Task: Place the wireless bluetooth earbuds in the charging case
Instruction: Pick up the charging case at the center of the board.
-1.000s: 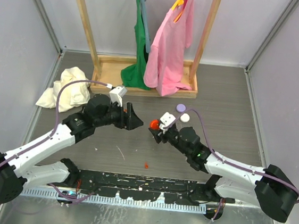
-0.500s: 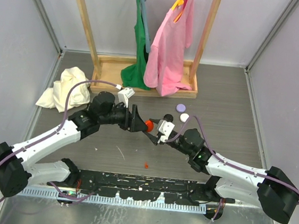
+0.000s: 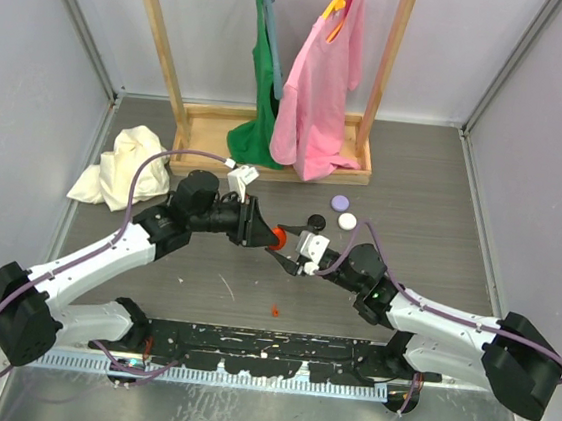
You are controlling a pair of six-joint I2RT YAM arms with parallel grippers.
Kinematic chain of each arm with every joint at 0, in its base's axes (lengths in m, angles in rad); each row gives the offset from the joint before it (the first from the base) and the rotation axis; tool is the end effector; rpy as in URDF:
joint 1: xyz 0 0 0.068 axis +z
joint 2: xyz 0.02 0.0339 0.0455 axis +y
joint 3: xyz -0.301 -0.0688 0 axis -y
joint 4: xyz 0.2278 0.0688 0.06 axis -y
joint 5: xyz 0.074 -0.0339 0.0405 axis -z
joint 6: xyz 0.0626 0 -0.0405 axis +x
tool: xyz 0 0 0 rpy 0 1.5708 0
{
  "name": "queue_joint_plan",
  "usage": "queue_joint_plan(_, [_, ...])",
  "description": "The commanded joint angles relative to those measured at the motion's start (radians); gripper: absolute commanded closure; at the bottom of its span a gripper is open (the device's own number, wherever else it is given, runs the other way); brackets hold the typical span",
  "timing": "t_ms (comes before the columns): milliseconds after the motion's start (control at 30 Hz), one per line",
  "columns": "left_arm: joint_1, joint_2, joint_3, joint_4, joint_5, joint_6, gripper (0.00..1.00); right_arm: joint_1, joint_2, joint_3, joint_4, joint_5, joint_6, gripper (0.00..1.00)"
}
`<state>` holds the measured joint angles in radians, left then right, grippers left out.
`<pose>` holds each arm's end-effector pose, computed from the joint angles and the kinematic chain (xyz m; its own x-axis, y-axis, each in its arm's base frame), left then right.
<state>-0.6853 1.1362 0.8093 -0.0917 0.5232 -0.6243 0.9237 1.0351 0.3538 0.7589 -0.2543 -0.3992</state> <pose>0.1702 -0.1795 0.3181 -0.7824 -0.0144 -0.6226 0.5476 0.4601 -0.6989 0.1172 0.1812 0.2859 0.4020 -0.0920 -0.9110 -0.8326 0.3773 -0.4055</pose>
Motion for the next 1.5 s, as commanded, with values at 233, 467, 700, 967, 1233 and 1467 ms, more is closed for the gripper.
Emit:
queue_joint_plan(233, [0.004,-0.033,0.058,-0.02,0.02,0.211,0.96,0.006,-0.067,-0.009,0.018,0.002,0.0,0.24])
queue_joint_plan(467, [0.004,-0.082,0.027,-0.013,0.027,0.399,1.0,-0.016,-0.144,0.028,-0.154,-0.046,0.085,0.16])
queue_joint_plan(700, [0.004,-0.109,0.004,-0.008,0.13,0.56,0.99,-0.13,-0.149,0.071,-0.197,-0.287,0.241,0.19])
queue_joint_plan(967, [0.002,-0.143,-0.016,-0.002,0.25,0.691,1.0,-0.206,-0.118,0.084,-0.133,-0.435,0.363,0.26])
queue_joint_plan(1233, [-0.015,-0.156,-0.013,-0.015,0.268,0.764,1.0,-0.211,-0.059,0.124,-0.11,-0.534,0.419,0.37])
queue_joint_plan(1467, [-0.033,-0.16,0.005,-0.044,0.267,0.8,1.0,-0.211,-0.036,0.129,-0.103,-0.553,0.423,0.45])
